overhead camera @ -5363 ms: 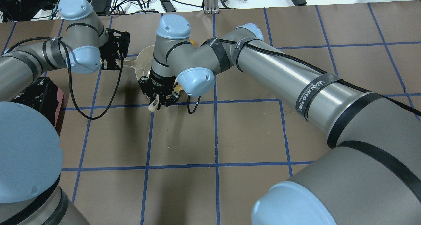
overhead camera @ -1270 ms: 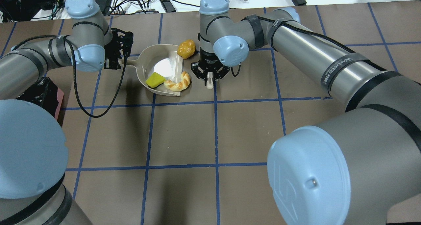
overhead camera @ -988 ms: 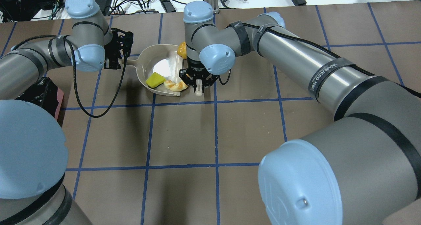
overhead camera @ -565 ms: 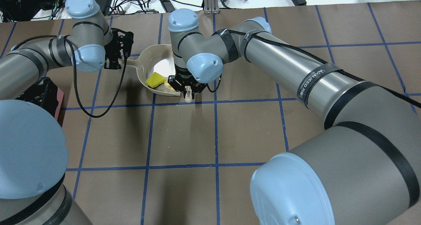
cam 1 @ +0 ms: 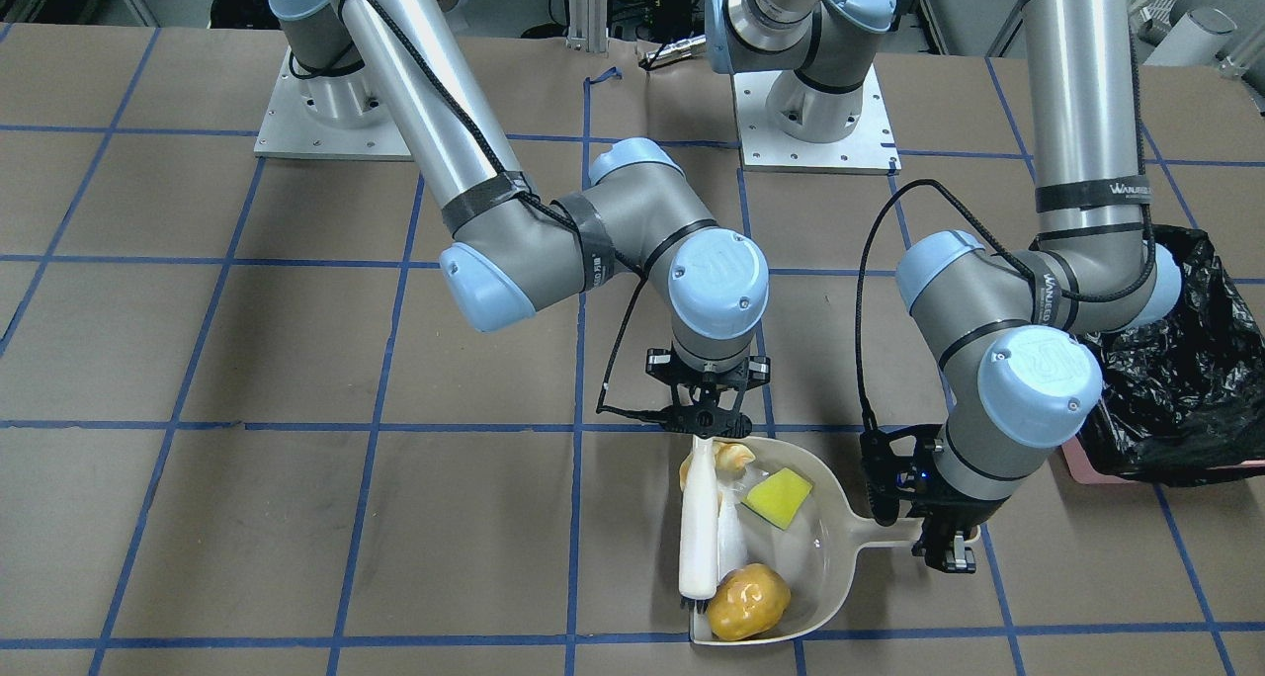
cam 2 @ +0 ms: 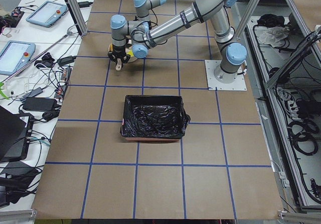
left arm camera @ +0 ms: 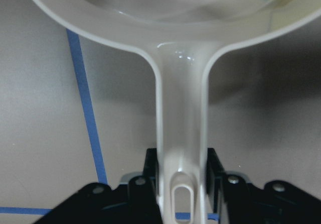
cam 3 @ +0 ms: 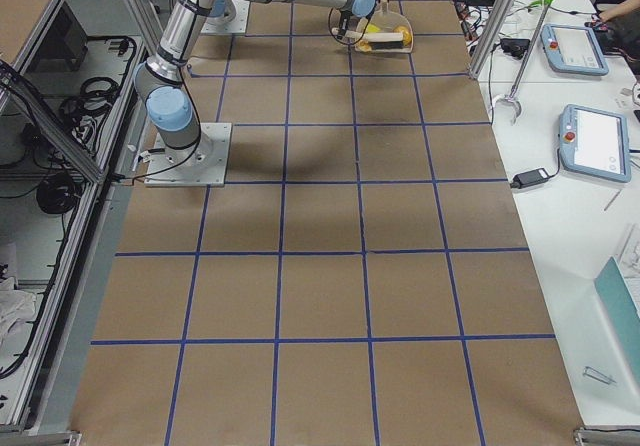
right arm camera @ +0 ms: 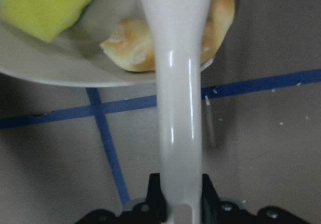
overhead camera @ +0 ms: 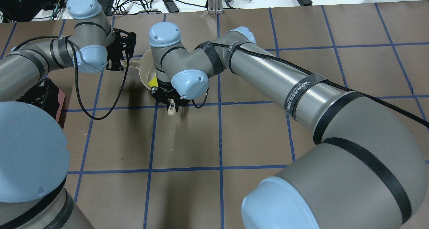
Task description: Sweep and dump trash into bin
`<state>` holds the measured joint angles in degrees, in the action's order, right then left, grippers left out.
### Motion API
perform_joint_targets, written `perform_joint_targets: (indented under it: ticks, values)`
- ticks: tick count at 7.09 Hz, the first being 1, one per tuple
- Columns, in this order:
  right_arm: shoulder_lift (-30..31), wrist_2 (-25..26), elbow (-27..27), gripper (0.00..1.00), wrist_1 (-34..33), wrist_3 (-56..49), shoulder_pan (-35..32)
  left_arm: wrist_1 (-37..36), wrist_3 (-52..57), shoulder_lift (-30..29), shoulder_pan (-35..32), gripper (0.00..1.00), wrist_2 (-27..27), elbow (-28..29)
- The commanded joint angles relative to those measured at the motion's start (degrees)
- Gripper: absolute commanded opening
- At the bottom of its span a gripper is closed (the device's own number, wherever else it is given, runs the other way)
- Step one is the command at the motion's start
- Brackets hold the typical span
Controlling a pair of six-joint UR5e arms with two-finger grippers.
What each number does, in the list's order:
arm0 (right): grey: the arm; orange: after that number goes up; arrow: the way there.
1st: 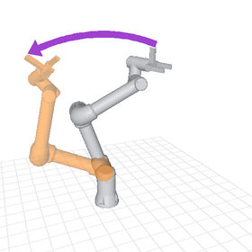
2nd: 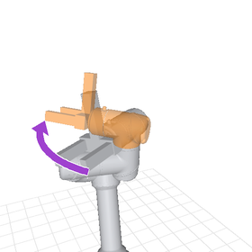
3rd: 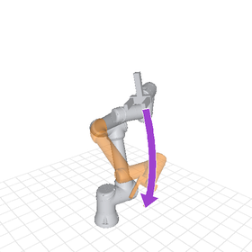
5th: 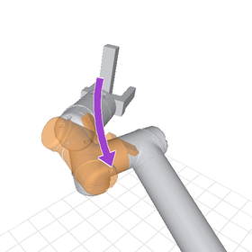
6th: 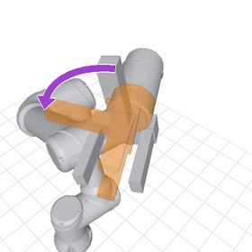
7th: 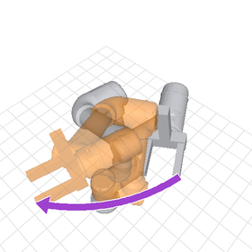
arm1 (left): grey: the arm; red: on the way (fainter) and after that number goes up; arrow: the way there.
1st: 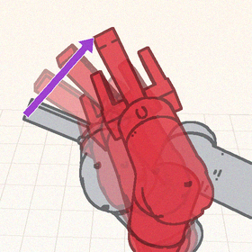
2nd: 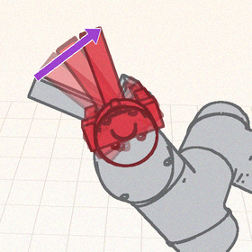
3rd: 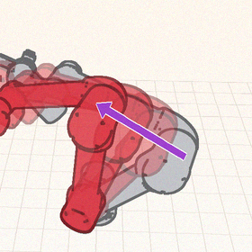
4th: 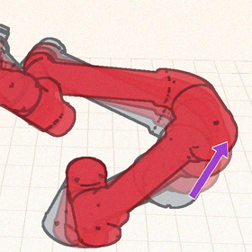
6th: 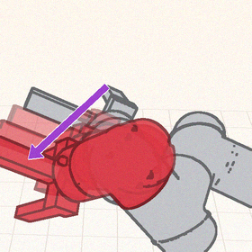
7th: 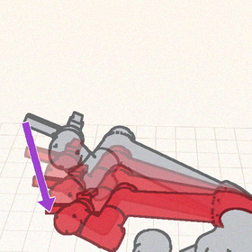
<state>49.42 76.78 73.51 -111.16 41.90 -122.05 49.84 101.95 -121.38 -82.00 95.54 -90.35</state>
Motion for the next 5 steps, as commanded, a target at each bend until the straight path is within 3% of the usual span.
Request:
perform_joint_targets:
  ticks: [1,3,5]
  values:
    - [-0.20,-4.17,-0.12,0.00,-1.77,3.53,-0.56,0.08,0.00,0.09,0.00,0.23,0.00,0.00]
    - [1.81,-3.57,-1.52,0.00,0.66,2.05,0.58,0.26,0.00,0.52,0.00,0.23,0.00,0.00]
    - [6.36,-3.39,-1.62,0.00,7.67,0.99,3.12,0.26,-0.26,0.61,0.35,0.23,-0.09,0.00]
